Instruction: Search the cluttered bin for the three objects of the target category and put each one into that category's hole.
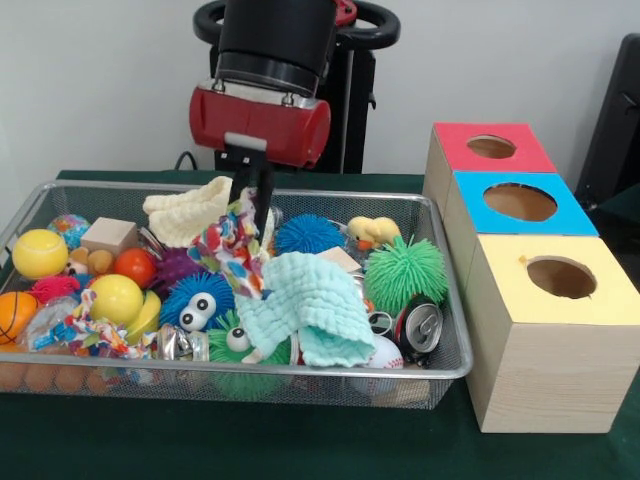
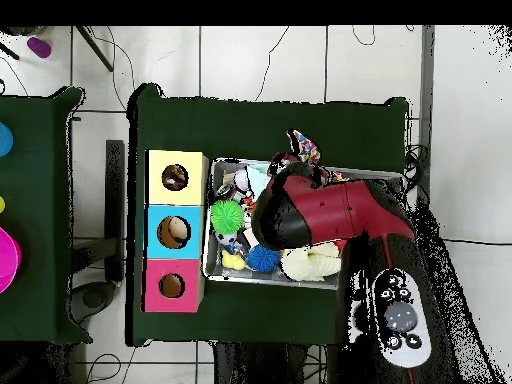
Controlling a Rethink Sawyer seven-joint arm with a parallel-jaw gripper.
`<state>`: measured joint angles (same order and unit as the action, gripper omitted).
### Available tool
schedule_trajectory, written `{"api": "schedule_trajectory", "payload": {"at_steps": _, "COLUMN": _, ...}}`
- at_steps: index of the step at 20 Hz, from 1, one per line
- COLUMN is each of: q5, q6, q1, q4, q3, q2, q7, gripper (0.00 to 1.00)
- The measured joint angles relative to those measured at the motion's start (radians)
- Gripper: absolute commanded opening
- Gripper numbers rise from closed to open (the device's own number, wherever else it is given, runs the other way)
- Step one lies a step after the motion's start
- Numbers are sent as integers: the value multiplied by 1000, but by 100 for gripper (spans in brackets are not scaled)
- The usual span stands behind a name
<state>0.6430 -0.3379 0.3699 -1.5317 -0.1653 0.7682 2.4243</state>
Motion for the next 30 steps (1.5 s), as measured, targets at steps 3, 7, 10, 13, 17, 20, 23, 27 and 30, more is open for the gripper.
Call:
{"api": "schedule_trajectory", "payload": {"at_steps": 3, "q5": -23, "q6": -55, "q1": -30, "q4": 1, "q3": 1, "q2": 20, "q7": 0, "gripper": 0}}
{"api": "schedule_trajectory", "payload": {"at_steps": 7, "q5": -47, "q6": -112, "q1": -70, "q4": 1, "q3": 1, "q2": 38, "q7": 0, "gripper": 0}}
{"api": "schedule_trajectory", "payload": {"at_steps": 10, "q5": -91, "q6": -177, "q1": -102, "q4": 1, "q3": 1, "q2": 52, "q7": 0, "gripper": 0}}
{"api": "schedule_trajectory", "payload": {"at_steps": 13, "q5": -168, "q6": -278, "q1": -133, "q4": 1, "q3": 1, "q2": 67, "q7": 0, "gripper": 0}}
{"api": "schedule_trajectory", "payload": {"at_steps": 17, "q5": -232, "q6": -384, "q1": -162, "q4": 2, "q3": 3, "q2": 82, "q7": 0, "gripper": 0}}
{"api": "schedule_trajectory", "payload": {"at_steps": 20, "q5": -252, "q6": -424, "q1": -177, "q4": 2, "q3": 4, "q2": 85, "q7": 0, "gripper": 0}}
{"api": "schedule_trajectory", "payload": {"at_steps": 23, "q5": -279, "q6": -480, "q1": -203, "q4": 9, "q3": 7, "q2": 87, "q7": 0, "gripper": 0}}
{"api": "schedule_trajectory", "payload": {"at_steps": 27, "q5": -297, "q6": -504, "q1": -232, "q4": 20, "q3": 10, "q2": 86, "q7": 0, "gripper": 0}}
{"api": "schedule_trajectory", "payload": {"at_steps": 30, "q5": -309, "q6": -509, "q1": -259, "q4": 33, "q3": 16, "q2": 83, "q7": 0, "gripper": 0}}
